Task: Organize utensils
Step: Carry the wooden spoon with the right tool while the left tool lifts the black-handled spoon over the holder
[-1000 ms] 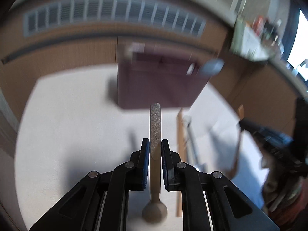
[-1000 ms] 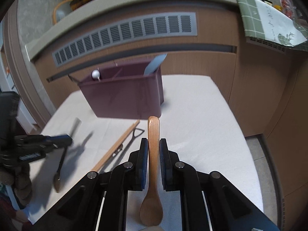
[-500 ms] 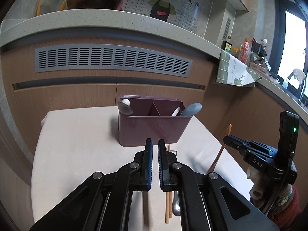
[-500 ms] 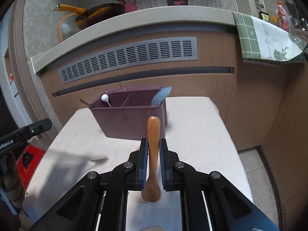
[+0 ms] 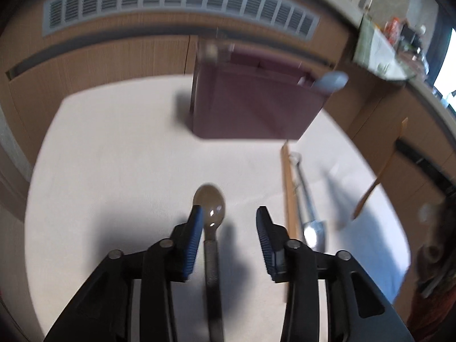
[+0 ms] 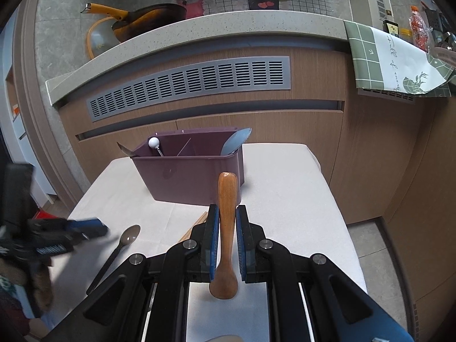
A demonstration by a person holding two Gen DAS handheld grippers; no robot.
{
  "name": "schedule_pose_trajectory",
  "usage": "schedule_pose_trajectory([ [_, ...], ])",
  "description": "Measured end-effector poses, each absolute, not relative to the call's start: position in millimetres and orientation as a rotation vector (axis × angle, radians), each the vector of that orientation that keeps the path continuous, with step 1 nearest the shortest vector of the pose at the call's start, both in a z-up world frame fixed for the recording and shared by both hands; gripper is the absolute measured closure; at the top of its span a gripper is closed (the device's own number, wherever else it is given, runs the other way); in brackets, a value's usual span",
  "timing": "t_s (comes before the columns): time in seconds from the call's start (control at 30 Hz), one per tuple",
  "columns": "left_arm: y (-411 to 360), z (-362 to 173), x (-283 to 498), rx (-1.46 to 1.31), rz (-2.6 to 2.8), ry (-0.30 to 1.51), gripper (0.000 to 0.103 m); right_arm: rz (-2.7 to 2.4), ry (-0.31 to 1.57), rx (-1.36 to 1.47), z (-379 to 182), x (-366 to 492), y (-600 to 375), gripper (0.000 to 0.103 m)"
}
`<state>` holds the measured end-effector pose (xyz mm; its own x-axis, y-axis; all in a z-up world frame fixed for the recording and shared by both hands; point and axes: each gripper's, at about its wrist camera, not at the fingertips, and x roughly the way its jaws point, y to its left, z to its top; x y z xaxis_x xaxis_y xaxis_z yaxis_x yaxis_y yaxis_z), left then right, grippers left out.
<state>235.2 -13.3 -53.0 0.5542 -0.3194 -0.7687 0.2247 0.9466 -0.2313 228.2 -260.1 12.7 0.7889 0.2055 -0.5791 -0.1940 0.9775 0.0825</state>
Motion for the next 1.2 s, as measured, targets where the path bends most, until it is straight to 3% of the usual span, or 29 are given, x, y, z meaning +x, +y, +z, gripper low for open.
schedule_pose_trajectory([
  [0.23, -23, -82, 257, -0.031, -0.234, 0.939, 0.063, 0.209, 0.642, 0.029, 4, 231, -263, 0.092],
  [0.57, -36, -83, 265, 0.033, -0.177, 0.966, 0.063, 0.196, 0.638, 0.03, 1, 233, -264, 0.092],
  [0.7, -34, -80, 263, 0.005, -0.185, 0.952, 0.069, 0.186, 0.622, 0.024, 4, 230, -263, 0.092],
  [1.0, -7, 1, 215, -0.159, -0.271, 0.619, 0.069, 0.189, 0.568, 0.01, 21, 223, -263, 0.092],
  [1.2, -9, 30, 204, -0.131, -0.276, 0.528, 0.069, 0.204, 0.556, 0.01, 26, 222, -258, 0.092],
])
